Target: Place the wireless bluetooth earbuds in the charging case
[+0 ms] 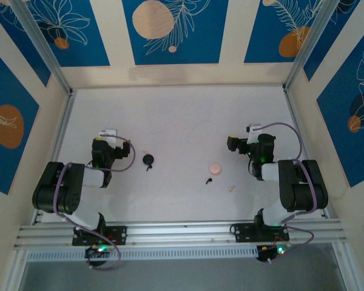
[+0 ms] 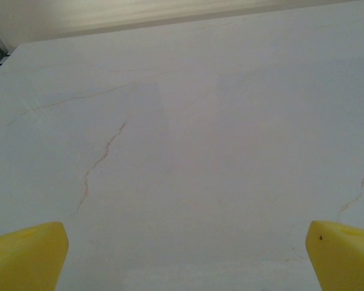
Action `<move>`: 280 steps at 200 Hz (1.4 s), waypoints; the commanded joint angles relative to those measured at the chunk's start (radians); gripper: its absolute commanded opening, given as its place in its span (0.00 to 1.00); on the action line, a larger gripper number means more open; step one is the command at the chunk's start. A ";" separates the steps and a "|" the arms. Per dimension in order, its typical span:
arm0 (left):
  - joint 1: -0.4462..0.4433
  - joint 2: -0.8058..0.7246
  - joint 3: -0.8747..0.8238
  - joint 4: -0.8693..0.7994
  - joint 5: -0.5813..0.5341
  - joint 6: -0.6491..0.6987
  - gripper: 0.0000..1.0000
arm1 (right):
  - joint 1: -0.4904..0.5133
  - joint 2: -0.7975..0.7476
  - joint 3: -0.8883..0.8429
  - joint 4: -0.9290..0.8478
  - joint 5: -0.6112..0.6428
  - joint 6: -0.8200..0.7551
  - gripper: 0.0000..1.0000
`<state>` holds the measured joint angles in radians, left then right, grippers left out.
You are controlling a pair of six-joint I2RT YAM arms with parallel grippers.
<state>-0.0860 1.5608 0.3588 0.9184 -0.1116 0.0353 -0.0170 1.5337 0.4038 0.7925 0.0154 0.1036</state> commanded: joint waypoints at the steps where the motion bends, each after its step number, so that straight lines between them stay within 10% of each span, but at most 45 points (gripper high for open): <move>1: 0.008 -0.001 0.020 0.006 0.019 0.009 1.00 | -0.003 -0.014 0.016 0.005 -0.005 -0.007 0.99; 49: 0.008 -0.025 -0.010 0.045 -0.017 -0.001 1.00 | 0.005 -0.051 0.034 -0.059 0.001 -0.018 0.99; 73: 0.001 -0.123 -0.013 -0.026 -0.043 0.001 0.94 | 0.018 -0.150 0.149 -0.390 0.040 0.031 0.99; 121: -0.052 -0.341 0.153 -0.500 0.035 0.007 0.81 | 0.022 -0.155 0.563 -1.186 0.025 0.240 1.00; 167: -0.144 -0.378 0.351 -0.974 0.073 -0.073 0.73 | 0.079 -0.074 0.728 -1.594 -0.143 0.315 0.74; 280: -0.239 -0.415 0.374 -1.252 -0.007 -0.184 0.71 | 0.404 0.058 0.737 -1.808 0.039 0.586 0.62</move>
<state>-0.3149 1.1896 0.7631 -0.2993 -0.0925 -0.1078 0.3634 1.5429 1.1194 -0.9695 0.0002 0.6338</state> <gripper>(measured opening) 0.708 0.618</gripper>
